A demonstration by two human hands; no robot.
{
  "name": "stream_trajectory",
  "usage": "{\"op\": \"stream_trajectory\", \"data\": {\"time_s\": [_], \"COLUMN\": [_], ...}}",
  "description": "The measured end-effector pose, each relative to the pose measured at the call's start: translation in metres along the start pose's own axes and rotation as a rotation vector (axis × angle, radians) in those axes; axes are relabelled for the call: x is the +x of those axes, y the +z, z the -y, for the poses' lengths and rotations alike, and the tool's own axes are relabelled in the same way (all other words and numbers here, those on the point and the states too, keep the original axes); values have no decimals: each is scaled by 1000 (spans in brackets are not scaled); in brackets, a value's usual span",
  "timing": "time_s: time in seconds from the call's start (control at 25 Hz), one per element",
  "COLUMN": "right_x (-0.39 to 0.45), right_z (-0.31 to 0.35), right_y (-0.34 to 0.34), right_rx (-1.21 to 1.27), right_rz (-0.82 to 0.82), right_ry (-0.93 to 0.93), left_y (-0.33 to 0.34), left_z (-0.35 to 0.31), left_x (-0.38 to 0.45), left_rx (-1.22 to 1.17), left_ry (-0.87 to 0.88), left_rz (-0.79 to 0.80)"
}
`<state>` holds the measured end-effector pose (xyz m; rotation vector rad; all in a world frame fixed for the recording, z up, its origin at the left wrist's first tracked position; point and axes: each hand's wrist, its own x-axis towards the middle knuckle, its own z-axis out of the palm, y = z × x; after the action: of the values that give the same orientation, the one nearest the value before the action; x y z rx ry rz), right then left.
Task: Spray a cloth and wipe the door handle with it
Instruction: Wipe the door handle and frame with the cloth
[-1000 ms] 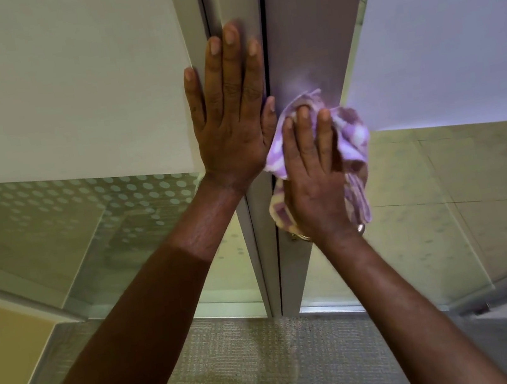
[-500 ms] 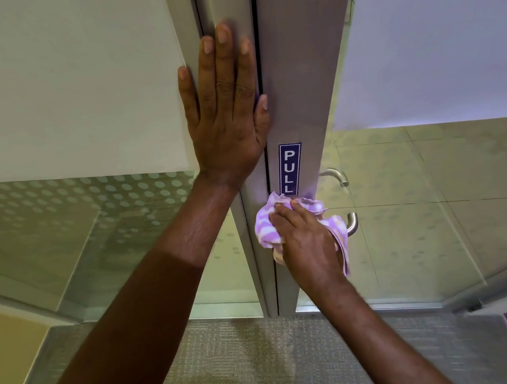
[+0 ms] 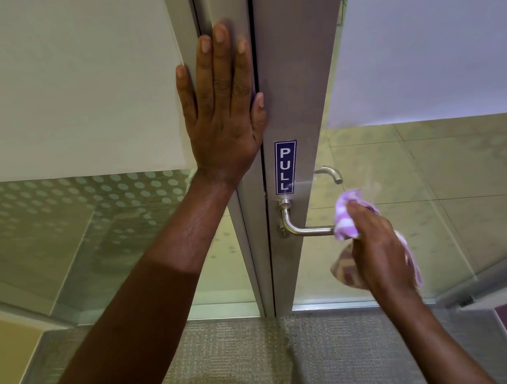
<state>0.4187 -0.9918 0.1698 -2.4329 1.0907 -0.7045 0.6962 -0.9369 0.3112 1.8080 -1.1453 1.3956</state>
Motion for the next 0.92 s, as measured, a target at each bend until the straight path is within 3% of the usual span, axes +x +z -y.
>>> {"op": "stream_trajectory", "data": {"time_s": [0.12, 0.32, 0.52, 0.64, 0.72, 0.92], "right_x": [-15, -39, -32, -30, -34, -31], "right_z": [9, 48, 80, 53, 30, -9], "right_y": [14, 47, 64, 53, 41, 1], "right_rx": [135, 90, -106, -105, -13, 665], "right_rz": [-68, -6, 68, 74, 39, -197], "right_ry": [107, 35, -248, -354, -248, 361], "left_y": [1, 0, -3, -6, -8, -14], "left_z": [-2, -1, -1, -1, -1, -3], "left_x": [-1, -1, 0, 1, 1, 1], "left_rx": [1, -14, -32, -45, -35, -71], "left_ry": [-1, 0, -2, -7, -15, -36], "left_rz": [-5, -6, 15, 33, 55, 92]}}
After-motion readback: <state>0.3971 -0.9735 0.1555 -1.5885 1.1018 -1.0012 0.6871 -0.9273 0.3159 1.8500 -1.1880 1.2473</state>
